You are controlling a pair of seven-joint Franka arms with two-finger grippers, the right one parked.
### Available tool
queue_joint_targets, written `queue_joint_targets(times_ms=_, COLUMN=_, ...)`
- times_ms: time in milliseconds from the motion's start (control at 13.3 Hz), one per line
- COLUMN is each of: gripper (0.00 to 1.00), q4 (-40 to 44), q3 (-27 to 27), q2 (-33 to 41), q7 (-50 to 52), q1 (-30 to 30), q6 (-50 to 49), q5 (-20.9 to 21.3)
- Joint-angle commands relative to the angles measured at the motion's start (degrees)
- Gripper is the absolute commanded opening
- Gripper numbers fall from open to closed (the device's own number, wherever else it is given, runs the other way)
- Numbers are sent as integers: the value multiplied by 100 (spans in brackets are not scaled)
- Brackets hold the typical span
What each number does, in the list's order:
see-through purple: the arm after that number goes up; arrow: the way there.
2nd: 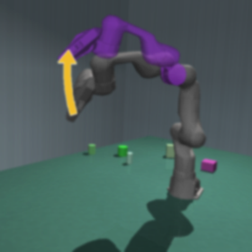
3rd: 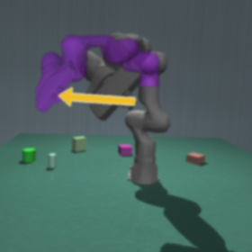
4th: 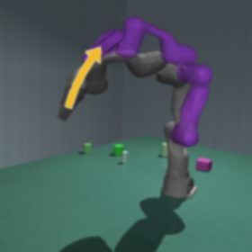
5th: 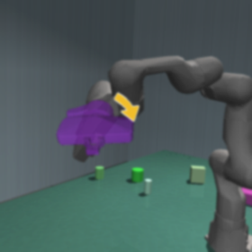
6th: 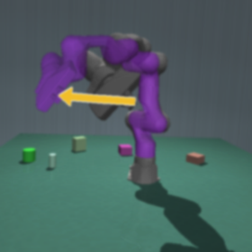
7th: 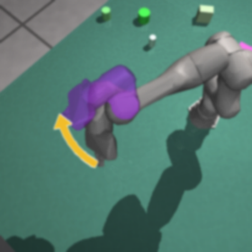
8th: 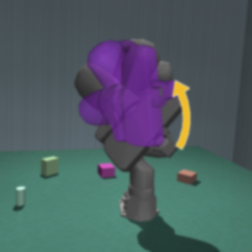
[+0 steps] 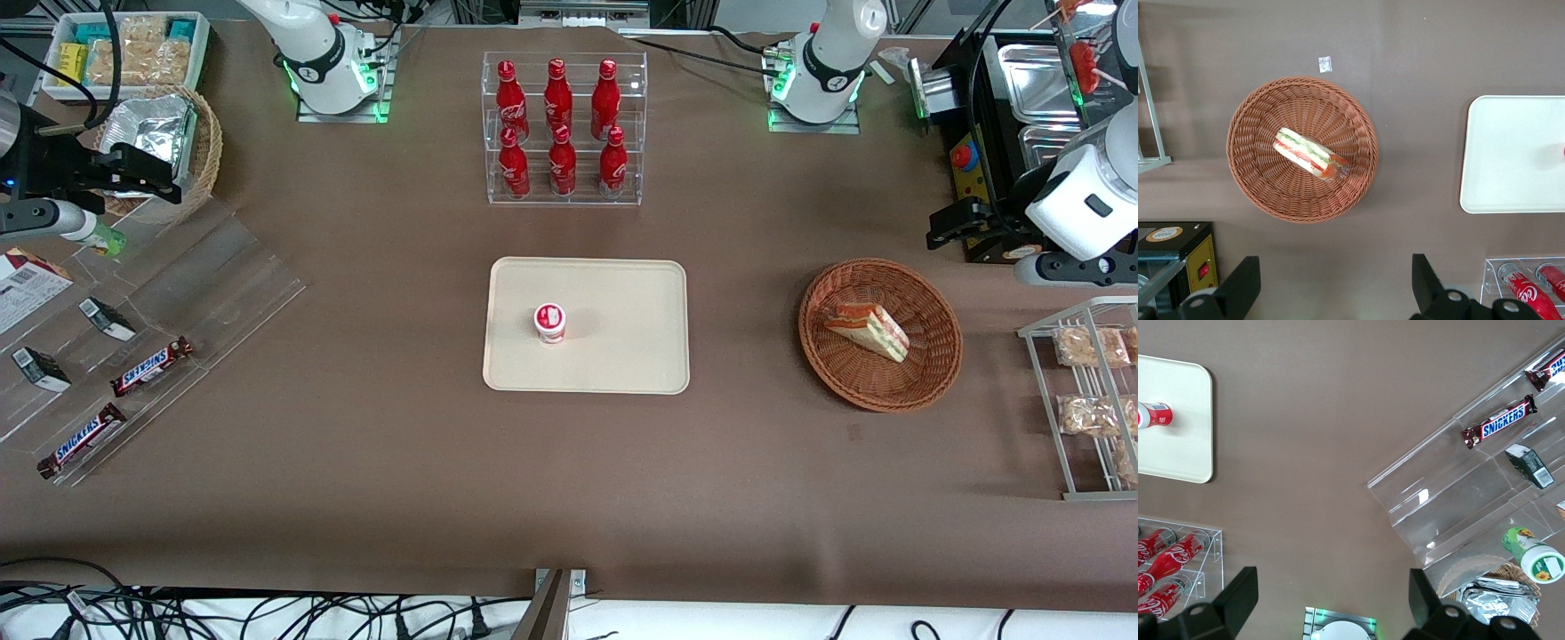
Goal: Place sandwich from basket to tray
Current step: 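Move the left gripper over the wrapped sandwich in the wicker basket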
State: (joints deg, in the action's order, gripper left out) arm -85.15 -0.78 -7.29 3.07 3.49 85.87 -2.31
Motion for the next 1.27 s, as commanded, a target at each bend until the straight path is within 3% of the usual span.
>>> queue_joint_targets(times_ms=0, gripper=100, q4=52, q3=-9, q2=-18, q7=-26, q1=-6, q6=105, q5=47)
queue_joint_targets(times_ms=375, gripper=100, q4=-106, q3=-9, q2=-238, q7=657, q1=-33, q6=369, q5=258)
queue_joint_targets(times_ms=600, gripper=100, q4=-929, q3=-10, q2=-238, q7=1570, q1=-51, q6=1121, q5=547)
queue_joint_targets(times_ms=975, gripper=100, q4=-2074, q3=-18, q2=-168, q7=3179, q1=-77, q6=2293, q5=609)
queue_joint_targets(times_ms=1200, gripper=100, q4=-2583, q3=-1, q2=-168, q7=4173, q1=-68, q6=2880, q5=1048)
